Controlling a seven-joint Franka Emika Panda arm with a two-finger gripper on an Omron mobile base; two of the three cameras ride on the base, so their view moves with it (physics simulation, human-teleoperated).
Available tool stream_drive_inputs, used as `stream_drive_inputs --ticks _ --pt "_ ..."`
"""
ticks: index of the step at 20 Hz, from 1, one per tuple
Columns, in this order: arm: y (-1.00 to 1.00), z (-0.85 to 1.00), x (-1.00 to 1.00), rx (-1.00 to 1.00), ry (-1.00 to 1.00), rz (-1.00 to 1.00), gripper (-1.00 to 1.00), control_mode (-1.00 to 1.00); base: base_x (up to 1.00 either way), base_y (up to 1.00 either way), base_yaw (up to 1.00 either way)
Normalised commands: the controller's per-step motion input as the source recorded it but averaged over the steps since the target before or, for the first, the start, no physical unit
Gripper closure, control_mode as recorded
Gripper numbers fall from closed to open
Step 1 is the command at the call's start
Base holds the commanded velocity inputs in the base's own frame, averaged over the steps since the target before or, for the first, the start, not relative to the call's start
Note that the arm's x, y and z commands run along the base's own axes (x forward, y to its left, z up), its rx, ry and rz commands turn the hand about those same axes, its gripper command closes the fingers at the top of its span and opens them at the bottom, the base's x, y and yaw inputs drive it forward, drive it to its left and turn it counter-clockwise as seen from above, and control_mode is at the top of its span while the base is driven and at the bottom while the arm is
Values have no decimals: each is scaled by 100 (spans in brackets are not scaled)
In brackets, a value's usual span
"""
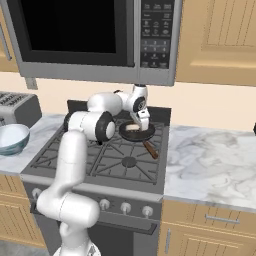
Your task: Place one of the steaks on the plate and the other in the bowl. Then place the bowl in the fridge.
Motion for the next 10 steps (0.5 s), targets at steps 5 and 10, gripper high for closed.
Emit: stream_drive_inputs --ticks 5,10 --pt "3 0 -63 0 -53 -23 100 -100 0 0 0" --pt "1 -3 -83 9 -36 -25 100 -100 0 0 0"
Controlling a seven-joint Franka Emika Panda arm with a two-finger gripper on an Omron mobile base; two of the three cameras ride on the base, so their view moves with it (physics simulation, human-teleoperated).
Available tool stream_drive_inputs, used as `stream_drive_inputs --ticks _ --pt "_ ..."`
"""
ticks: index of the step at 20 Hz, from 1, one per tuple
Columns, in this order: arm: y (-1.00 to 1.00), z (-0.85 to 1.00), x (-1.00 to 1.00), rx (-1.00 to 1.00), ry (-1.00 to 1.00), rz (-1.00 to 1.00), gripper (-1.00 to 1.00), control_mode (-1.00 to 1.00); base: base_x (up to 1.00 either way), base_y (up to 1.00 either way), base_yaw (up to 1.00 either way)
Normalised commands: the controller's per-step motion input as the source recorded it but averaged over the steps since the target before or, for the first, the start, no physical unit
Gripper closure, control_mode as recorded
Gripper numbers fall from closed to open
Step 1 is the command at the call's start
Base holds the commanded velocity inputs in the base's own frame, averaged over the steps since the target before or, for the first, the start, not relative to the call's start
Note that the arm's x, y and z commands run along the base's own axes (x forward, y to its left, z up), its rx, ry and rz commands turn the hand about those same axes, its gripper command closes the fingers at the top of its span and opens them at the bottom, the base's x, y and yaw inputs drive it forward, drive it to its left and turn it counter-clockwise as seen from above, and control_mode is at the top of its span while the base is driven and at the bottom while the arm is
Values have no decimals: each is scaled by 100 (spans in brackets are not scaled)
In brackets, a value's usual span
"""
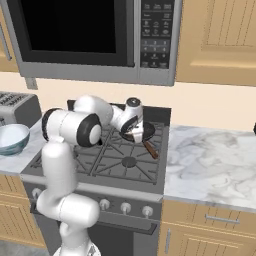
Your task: Place one of the steaks on the plate and the other in the bowl. Then place the bowl in the fridge.
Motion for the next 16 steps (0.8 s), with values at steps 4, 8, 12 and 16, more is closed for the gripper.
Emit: stream_drive_inputs --ticks 4,8,12,16 --pt "0 51 -45 23 -7 -13 100 -100 0 0 0" --pt "-10 83 -36 22 -7 -6 100 -100 0 0 0" --pt "-13 75 -60 24 -3 -3 100 -100 0 0 0" --pt "-6 78 -97 26 0 0 100 -100 0 0 0"
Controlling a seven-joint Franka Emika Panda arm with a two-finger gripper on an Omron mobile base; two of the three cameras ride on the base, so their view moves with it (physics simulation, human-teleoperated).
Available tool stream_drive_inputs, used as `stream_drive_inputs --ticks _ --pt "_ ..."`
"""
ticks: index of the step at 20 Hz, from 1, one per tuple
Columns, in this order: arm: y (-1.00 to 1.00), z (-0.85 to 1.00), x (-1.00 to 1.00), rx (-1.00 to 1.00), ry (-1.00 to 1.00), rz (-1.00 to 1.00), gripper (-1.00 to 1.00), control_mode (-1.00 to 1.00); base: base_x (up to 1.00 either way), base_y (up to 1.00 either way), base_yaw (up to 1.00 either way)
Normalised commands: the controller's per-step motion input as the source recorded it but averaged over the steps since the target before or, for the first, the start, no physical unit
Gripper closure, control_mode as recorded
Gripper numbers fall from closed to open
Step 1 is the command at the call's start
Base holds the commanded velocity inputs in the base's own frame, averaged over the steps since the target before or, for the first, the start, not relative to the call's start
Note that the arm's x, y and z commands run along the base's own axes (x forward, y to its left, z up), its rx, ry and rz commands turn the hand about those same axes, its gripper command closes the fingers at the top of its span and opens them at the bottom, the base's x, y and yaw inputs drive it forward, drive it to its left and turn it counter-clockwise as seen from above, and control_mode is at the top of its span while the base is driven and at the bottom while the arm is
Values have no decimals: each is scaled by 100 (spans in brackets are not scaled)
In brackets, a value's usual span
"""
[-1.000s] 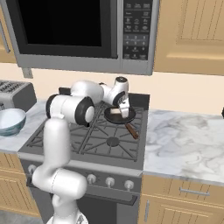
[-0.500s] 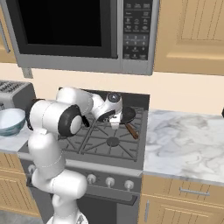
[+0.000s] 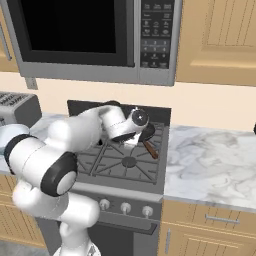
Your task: Place one of the steaks on the plate and the other in the bowl. Then place the bowl in the fridge.
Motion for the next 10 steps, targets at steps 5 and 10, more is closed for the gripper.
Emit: stream_drive_inputs --ticks 5,10 --pt "12 81 -100 10 0 0 100 -100 0 0 0" --pt "61 59 -100 0 0 1 100 -100 0 0 0"
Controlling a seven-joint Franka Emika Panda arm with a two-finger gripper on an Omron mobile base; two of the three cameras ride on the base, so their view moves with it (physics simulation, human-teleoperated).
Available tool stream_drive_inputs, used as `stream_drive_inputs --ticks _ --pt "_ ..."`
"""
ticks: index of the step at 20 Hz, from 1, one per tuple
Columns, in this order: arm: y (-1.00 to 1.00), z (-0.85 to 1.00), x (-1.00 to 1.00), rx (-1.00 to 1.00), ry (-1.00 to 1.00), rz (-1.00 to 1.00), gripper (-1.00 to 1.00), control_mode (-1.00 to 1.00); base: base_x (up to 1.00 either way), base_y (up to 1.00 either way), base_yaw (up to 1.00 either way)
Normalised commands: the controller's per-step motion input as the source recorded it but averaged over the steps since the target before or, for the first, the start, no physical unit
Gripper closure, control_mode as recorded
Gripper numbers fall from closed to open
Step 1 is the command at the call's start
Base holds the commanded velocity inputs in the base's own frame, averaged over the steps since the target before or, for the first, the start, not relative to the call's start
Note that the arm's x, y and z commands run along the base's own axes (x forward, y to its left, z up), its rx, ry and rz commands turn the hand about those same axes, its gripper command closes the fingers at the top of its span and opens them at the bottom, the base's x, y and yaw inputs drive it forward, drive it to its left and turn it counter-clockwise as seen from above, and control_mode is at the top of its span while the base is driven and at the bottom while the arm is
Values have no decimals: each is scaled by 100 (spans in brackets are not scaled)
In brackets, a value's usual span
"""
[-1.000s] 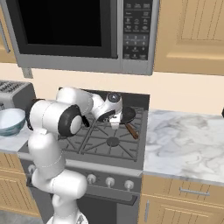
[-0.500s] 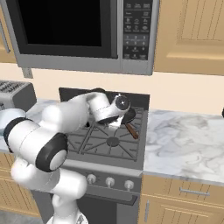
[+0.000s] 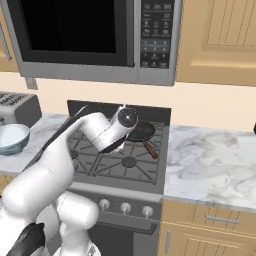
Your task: Place one of the steaks on the plate and the other in the bowl. Then place the bowl in the fridge.
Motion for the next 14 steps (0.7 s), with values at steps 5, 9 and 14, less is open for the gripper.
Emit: stream_drive_inputs --ticks 5,9,14 --pt "75 49 -100 0 0 2 100 -100 0 0 0" --pt "97 49 -92 0 0 6 100 -100 0 0 0" --pt "100 36 -73 -1 0 10 100 -100 0 0 0"
